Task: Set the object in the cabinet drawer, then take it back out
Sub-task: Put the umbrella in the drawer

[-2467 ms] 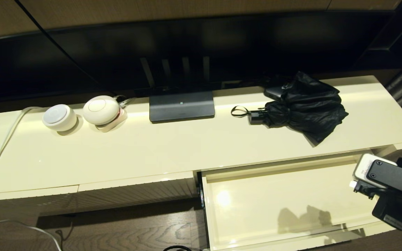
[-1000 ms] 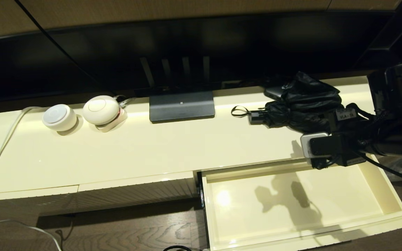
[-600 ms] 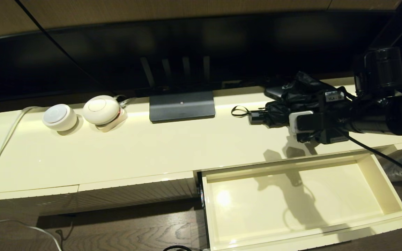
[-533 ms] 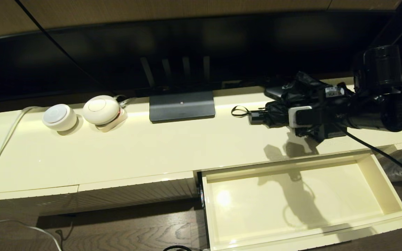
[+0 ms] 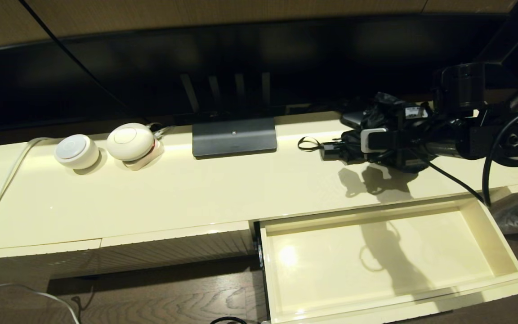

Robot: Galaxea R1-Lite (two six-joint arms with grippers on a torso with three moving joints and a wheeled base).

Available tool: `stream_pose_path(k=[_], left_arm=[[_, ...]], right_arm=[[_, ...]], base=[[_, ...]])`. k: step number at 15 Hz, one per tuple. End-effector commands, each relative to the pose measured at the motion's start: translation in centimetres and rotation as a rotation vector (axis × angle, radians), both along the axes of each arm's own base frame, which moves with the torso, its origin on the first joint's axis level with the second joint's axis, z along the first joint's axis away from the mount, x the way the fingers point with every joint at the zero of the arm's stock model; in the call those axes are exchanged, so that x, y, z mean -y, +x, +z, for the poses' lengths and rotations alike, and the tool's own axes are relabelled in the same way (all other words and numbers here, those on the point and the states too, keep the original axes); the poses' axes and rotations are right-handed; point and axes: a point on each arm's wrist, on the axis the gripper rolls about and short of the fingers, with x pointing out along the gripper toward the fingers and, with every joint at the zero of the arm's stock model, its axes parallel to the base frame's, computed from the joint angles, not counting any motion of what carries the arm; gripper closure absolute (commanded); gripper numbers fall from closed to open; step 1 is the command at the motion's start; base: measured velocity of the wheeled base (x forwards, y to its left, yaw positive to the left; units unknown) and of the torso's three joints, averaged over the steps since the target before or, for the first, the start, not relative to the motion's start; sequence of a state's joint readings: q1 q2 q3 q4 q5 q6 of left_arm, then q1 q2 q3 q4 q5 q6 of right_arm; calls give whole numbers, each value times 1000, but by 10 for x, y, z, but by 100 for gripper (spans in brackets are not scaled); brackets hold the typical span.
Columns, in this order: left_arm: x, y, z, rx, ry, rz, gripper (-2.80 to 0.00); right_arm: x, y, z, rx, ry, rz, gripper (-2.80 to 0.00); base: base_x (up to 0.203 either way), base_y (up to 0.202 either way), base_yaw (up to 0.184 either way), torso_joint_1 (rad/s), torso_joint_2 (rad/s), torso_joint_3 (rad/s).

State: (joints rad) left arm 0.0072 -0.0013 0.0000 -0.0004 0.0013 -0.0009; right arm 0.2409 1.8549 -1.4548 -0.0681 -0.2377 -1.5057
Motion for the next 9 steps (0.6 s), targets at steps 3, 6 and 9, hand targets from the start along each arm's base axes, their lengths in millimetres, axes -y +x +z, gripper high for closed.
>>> stream_pose_path(k=[3,6,9], left_arm=[[0,0,-1,-3,-1,1,0],[0,0,-1,-3,-1,1,0],[0,0,-1,-3,-1,1,0]], right_arm=[[2,14,-7,-29,-13,-10,-280],[1,17,-6,-39,-3,-15,-280],[1,17,-4,-39,8,-21,-280]], base=[[0,0,0,0,0,0],[0,0,0,0,0,0],[0,0,0,0,0,0]])
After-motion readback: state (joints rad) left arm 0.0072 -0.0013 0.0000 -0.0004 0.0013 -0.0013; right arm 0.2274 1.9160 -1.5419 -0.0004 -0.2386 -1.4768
